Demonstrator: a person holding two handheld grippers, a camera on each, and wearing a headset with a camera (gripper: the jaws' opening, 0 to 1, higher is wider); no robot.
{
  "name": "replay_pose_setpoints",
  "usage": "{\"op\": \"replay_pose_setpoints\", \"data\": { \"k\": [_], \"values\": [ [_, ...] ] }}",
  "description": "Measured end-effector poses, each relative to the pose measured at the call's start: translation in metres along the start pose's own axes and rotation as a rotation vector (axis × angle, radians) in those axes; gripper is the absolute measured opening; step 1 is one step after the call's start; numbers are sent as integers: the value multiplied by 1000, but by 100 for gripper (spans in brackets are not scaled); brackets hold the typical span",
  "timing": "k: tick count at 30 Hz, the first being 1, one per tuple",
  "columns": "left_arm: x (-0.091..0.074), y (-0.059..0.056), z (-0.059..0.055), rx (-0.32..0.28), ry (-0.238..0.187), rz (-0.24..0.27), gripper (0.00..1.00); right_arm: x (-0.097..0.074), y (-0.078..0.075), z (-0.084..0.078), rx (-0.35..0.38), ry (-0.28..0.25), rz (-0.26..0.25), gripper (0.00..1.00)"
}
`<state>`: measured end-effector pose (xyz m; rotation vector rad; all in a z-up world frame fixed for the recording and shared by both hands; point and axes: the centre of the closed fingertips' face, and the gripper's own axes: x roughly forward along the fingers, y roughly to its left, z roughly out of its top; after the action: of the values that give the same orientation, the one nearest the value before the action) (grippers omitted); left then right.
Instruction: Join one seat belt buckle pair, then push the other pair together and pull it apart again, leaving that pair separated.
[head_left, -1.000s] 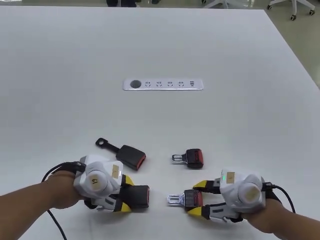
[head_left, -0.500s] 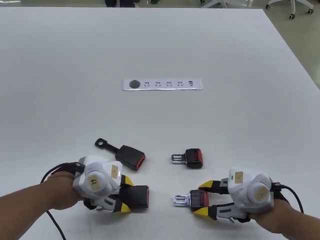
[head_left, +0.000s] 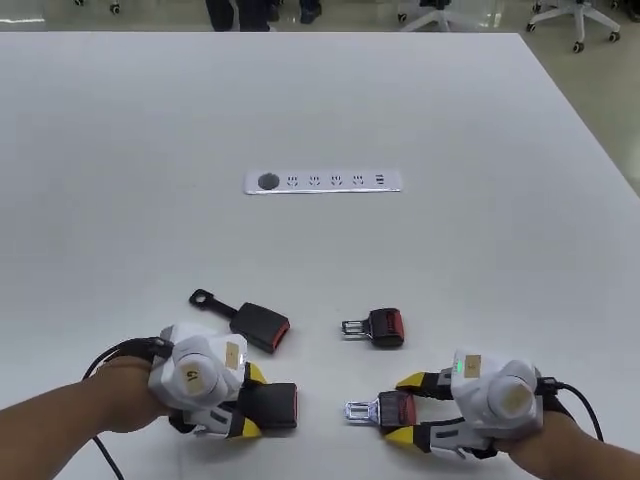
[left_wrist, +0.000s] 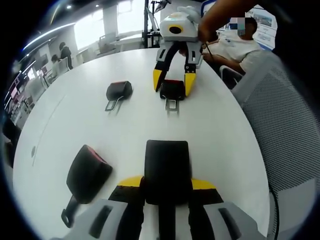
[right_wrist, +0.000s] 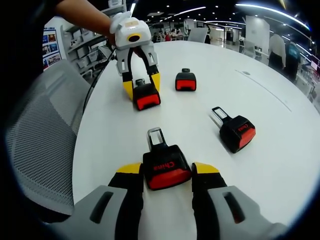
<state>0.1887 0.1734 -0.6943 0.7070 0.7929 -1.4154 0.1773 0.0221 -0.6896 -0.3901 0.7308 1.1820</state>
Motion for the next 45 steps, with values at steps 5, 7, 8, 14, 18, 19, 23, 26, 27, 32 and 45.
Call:
{"op": "replay_pose_setpoints", "data": {
  "k": [5,7,8,14,18,19,23,26,27,32,45],
  "values": [
    [0,0,0,-9,5,4,34,1,-1,-1,-5,7,-9,36],
    [0,0,-1,-12,7,5,34,1,0,-1,-11,11,-13,36],
    [0,0,-1,-17,9,6,35,1,0,-1,-14,13,-17,36],
    [-1,-5,-1,-72,12,-8,46,4,1,-2,13,14,-15,41],
    [-5,-3,4,-143,-25,22,64,5,3,0,26,13,-15,51],
    [-6,-3,5,-163,-29,27,67,5,6,3,27,7,-17,55],
    [-17,-1,12,-183,-74,52,75,6,6,9,26,-20,-19,63],
    [-27,-1,20,-171,-88,71,77,3,7,19,33,-48,-22,69],
    [-29,-2,22,-175,-99,75,78,5,5,19,30,-55,-29,72],
    [-38,-2,31,-163,-117,104,85,-8,1,42,15,-97,-54,75],
    [-60,26,44,-91,-132,167,86,-29,-22,72,-15,-142,-116,78]
  ]
}}
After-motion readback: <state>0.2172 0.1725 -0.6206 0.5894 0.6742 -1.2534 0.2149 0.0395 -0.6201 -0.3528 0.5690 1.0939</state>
